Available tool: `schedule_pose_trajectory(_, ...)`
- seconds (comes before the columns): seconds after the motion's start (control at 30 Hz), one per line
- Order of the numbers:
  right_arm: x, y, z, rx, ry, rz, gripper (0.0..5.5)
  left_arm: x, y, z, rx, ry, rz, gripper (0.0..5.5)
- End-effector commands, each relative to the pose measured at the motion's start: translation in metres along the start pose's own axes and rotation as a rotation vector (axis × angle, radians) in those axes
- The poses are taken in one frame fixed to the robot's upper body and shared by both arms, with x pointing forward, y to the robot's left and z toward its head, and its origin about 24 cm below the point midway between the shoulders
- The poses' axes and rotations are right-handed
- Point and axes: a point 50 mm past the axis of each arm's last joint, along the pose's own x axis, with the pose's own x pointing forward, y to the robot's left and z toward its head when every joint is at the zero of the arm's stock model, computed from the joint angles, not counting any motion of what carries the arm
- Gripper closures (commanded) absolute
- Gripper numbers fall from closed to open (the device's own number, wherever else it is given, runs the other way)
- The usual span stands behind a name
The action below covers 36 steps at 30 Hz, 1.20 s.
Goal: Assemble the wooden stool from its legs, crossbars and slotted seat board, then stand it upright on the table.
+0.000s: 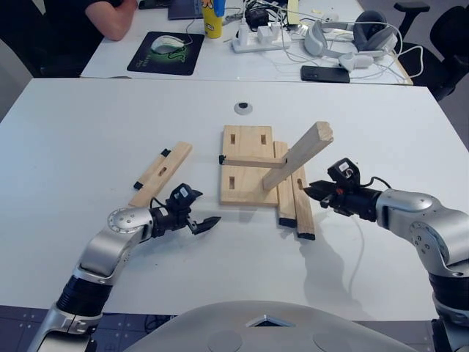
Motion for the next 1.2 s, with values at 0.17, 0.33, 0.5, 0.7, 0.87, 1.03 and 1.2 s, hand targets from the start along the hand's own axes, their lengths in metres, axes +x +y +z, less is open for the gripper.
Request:
schedule_pose_trajectory(0.17,0.001,0.012,0.007,-0.022,0.004,0.093,3.24,-0.003,0.006,-0.003,-0.017,-0.007,0.023,0.73)
schedule_pose_trajectory(0.33,-0.002,0.026,0.015,-0.035,-0.007,0.192,2.55,-0.004,0.008,-0.002,-0.015,-0.005,0.022,0.73)
schedule_pose_trajectory(0.5,-0.009,0.039,0.011,-0.074,0.048,0.290,2.46,-0.004,0.009,-0.001,-0.011,-0.004,0.016,0.73)
schedule_pose_trajectory(0.7,-0.010,0.047,0.000,-0.094,0.123,0.320,2.46,-0.005,0.008,-0.002,-0.010,0.002,0.012,0.73)
schedule_pose_trajectory(0.87,-0.007,0.055,-0.013,-0.075,0.195,0.358,2.46,-0.003,0.009,0.000,-0.002,0.006,-0.005,0.73)
schedule_pose_trajectory(1.03,-0.013,0.055,-0.023,-0.066,0.300,0.372,2.46,-0.007,0.012,0.000,0.003,0.012,0.006,0.73)
schedule_pose_trajectory(1.2,-0.010,0.042,-0.027,-0.031,0.336,0.283,2.46,-0.008,0.011,-0.003,-0.009,0.013,0.014,0.73)
